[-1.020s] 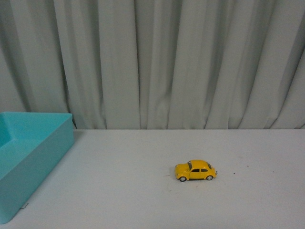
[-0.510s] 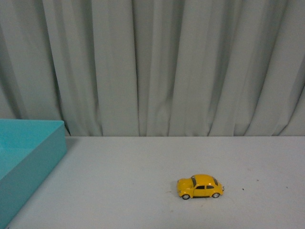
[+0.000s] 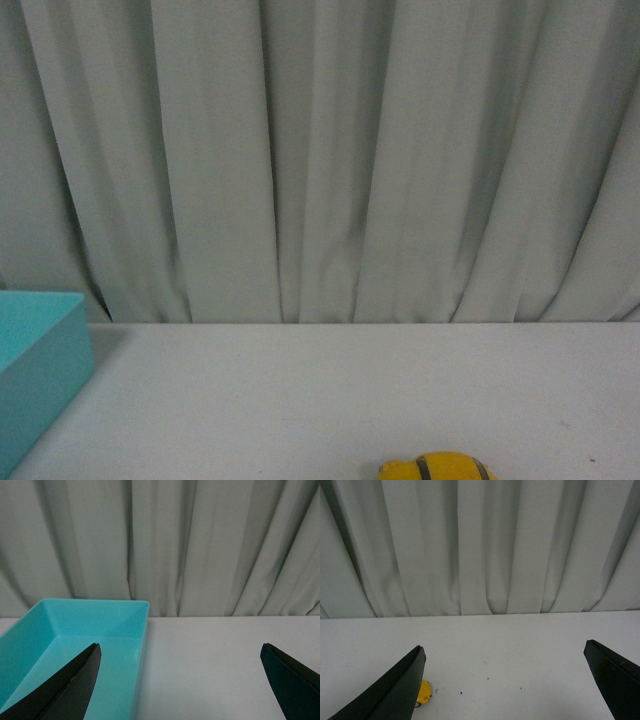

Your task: Wind up and store yellow beetle toy

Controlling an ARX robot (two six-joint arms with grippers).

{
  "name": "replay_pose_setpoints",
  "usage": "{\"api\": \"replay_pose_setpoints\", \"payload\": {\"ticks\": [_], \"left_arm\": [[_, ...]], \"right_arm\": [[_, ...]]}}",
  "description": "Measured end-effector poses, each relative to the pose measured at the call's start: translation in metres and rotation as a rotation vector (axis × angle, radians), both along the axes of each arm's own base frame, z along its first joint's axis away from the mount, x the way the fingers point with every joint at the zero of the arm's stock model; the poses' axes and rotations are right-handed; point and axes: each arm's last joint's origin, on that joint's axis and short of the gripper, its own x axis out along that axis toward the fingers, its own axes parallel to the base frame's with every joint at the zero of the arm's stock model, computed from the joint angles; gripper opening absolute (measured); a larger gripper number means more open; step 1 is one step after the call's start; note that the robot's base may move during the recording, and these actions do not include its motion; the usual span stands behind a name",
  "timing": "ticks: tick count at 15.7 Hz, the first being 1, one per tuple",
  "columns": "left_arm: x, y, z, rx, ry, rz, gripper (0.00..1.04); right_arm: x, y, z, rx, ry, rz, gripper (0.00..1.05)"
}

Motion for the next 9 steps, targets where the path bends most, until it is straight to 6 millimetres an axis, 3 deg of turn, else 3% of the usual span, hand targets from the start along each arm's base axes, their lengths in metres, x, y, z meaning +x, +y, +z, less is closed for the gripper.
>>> {"api": "replay_pose_setpoints", "payload": {"ticks": [9], "left_arm": [[0.0,0.0,0.0,0.0,0.0,0.0,0.98]], "right_arm": [[0.0,0.0,0.0002,0.0,-0.002,0.0,0.98]]}}
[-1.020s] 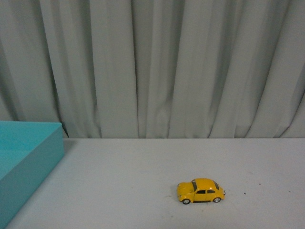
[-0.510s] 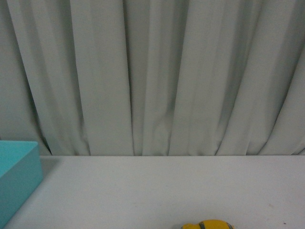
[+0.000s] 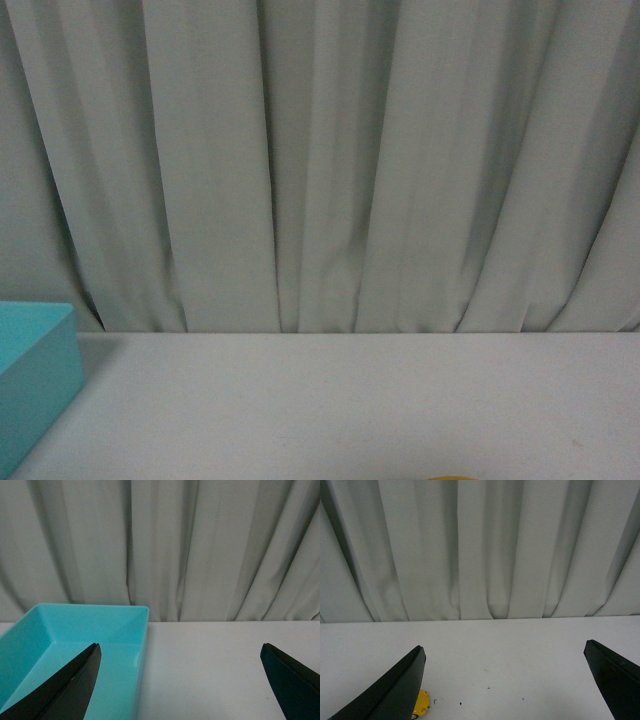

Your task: Wind up and store yellow beetle toy

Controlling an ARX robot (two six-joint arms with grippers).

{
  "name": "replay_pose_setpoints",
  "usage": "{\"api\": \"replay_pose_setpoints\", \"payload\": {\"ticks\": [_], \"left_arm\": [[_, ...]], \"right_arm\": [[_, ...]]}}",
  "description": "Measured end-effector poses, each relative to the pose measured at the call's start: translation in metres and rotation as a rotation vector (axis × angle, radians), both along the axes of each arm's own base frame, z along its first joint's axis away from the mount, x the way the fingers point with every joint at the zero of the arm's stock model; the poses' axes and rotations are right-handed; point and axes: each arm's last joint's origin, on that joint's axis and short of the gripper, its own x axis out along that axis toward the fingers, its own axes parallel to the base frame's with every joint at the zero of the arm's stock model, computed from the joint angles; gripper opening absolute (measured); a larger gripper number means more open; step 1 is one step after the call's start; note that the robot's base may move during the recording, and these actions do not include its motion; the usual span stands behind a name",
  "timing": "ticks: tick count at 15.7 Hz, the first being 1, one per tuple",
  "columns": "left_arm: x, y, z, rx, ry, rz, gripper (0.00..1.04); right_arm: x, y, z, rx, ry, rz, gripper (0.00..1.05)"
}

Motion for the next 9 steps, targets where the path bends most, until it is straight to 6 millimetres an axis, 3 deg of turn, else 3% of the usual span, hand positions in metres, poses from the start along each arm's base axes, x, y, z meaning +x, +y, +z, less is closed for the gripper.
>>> {"api": "replay_pose_setpoints", "payload": {"ticks": [7,9], "left_arm": [[0.0,0.0,0.0,0.0,0.0,0.0,0.98],[0.0,0.0,0.0,0.0,0.0,-0.001,0.98]], "right_arm": [[0.0,0.0,0.0,0.0,0.0,0.0,0.98],[0.0093,0.0079,0.0099,0.117,-0.073,-0.288,0.98]]}}
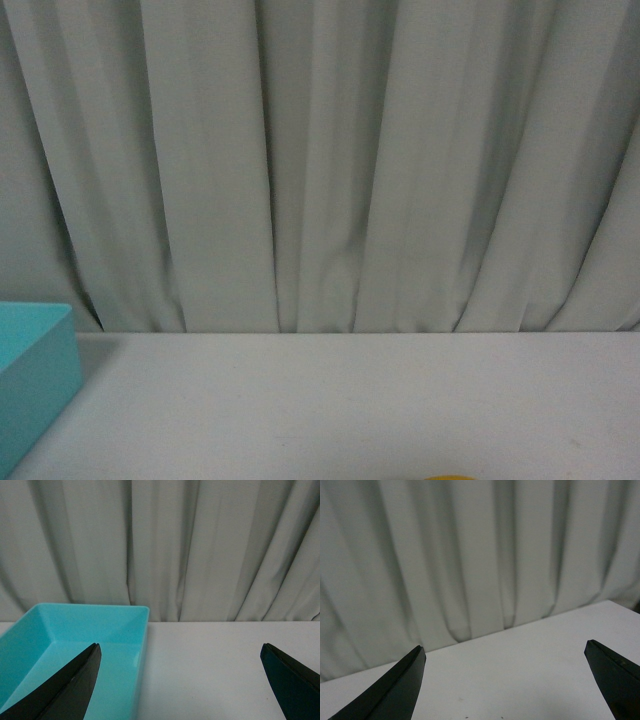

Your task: Wind up and store yellow beetle toy

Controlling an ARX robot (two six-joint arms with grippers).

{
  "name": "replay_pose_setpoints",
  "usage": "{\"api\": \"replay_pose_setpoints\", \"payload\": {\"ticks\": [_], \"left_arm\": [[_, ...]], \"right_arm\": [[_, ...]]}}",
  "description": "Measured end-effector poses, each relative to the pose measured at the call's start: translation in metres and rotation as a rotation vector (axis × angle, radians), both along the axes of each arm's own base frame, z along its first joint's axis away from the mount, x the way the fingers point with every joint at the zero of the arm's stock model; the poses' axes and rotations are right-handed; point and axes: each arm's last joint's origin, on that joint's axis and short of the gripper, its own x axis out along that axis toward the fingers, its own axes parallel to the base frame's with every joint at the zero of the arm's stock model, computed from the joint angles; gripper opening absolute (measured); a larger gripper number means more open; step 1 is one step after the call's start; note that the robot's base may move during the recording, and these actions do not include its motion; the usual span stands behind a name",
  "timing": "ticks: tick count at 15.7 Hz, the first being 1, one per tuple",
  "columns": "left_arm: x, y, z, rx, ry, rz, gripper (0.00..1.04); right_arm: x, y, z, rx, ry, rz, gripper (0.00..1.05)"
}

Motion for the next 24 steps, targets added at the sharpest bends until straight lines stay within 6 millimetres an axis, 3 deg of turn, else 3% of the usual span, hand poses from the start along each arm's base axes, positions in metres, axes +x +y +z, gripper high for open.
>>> {"api": "replay_pose_setpoints", "payload": {"ticks": [2,3,5,8,10,12,13,15,20,24], "left_arm": [[0.0,0.0,0.0,0.0,-0.001,0.002,0.98],[0.0,0.0,0.0,0.0,-0.001,0.001,0.98],[0.0,0.0,0.0,0.0,-0.001,0.001,0.98],[0.0,0.0,0.0,0.0,-0.002,0.001,0.98],[0.0,0.0,0.0,0.0,-0.001,0.001,0.98],[0.0,0.0,0.0,0.0,-0.001,0.001,0.98],[0.0,0.0,0.0,0.0,-0.001,0.001,0.98],[0.0,0.0,0.0,0.0,-0.001,0.001,0.98],[0.0,0.0,0.0,0.0,-0.001,0.001,0.98],[0.0,0.0,0.0,0.0,-0.001,0.001,0.98]], "right_arm": [[0.009,-0.009,0.0,0.037,-0.02,-0.398,0.98],[0.016,-0.014,0.006,0.045,-0.067,-0.44,0.98],[0.045,-0.02,0.029,0.011,-0.13,-0.344,0.98],[0.103,-0.032,0.059,-0.069,-0.154,-0.143,0.98],[0.16,-0.028,0.075,-0.162,-0.093,0.105,0.98],[0.197,-0.021,0.082,-0.285,-0.05,0.295,0.98],[0.215,-0.017,0.08,-0.36,0.017,0.433,0.98],[0.235,-0.012,0.069,-0.459,0.106,0.636,0.98],[0.24,0.004,0.022,-0.537,0.323,1.115,0.98],[0.256,0.018,0.004,-0.618,0.449,1.32,0.98]]}}
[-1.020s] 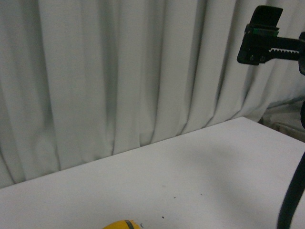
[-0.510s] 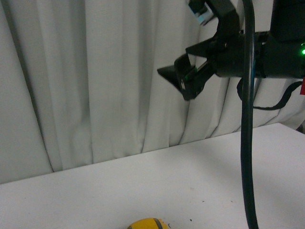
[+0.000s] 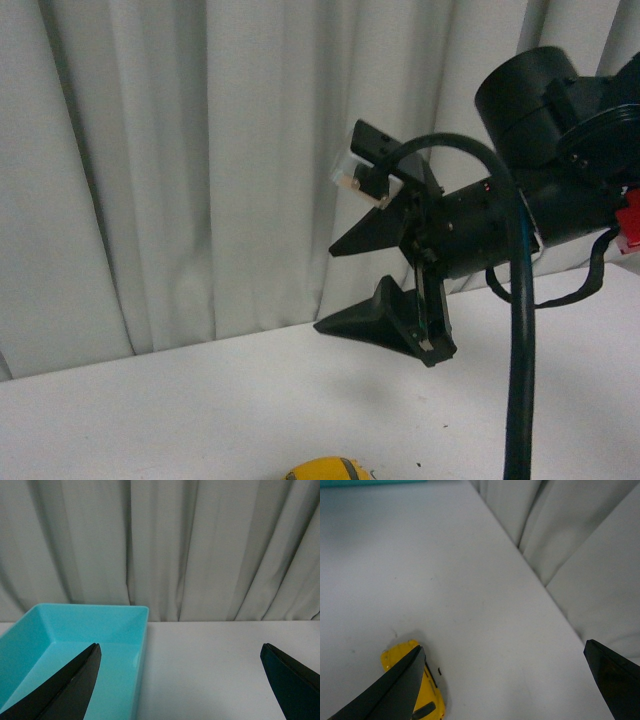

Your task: Wind up and store yellow beetle toy

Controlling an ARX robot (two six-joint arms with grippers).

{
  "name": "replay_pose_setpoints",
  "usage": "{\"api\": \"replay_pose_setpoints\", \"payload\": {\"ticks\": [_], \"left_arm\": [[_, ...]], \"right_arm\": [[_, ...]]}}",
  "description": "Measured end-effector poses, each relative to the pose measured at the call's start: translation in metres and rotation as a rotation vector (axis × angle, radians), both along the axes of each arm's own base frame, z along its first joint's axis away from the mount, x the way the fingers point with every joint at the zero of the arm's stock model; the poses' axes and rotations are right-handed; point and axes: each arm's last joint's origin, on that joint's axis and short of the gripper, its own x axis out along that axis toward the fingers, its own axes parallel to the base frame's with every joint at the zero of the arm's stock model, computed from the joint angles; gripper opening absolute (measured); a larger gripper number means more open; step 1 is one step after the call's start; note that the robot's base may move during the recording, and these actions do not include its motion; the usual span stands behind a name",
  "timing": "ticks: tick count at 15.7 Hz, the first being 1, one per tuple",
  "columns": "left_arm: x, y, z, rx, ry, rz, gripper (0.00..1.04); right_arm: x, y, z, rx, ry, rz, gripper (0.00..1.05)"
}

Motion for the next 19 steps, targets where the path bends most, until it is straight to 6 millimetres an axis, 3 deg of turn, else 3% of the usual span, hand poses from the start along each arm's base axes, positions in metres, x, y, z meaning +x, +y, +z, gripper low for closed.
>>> {"api": "replay_pose_setpoints", "payload": {"ticks": [3,7,10,14,19], "left_arm": [[0.0,0.0,0.0,0.0,0.0,0.0,0.98],[0.0,0.0,0.0,0.0,0.0,0.0,0.98],[0.0,0.0,0.0,0.0,0.0,0.0,0.98],[0.0,0.0,0.0,0.0,0.0,0.0,0.98],[0.0,0.0,0.0,0.0,0.0,0.0,0.98]], "right_arm": [[0.008,0.02,-0.013,-0.084,0.082,0.132,0.98],[-0.001,0.057,-0.03,-0.131,0.182,0.305,0.98],[0.0,0.062,-0.048,-0.17,0.271,0.341,0.98],[0.007,0.064,-0.055,-0.233,0.293,0.312,0.98],[0.009,0.071,-0.077,-0.343,0.413,0.189,0.98]]}}
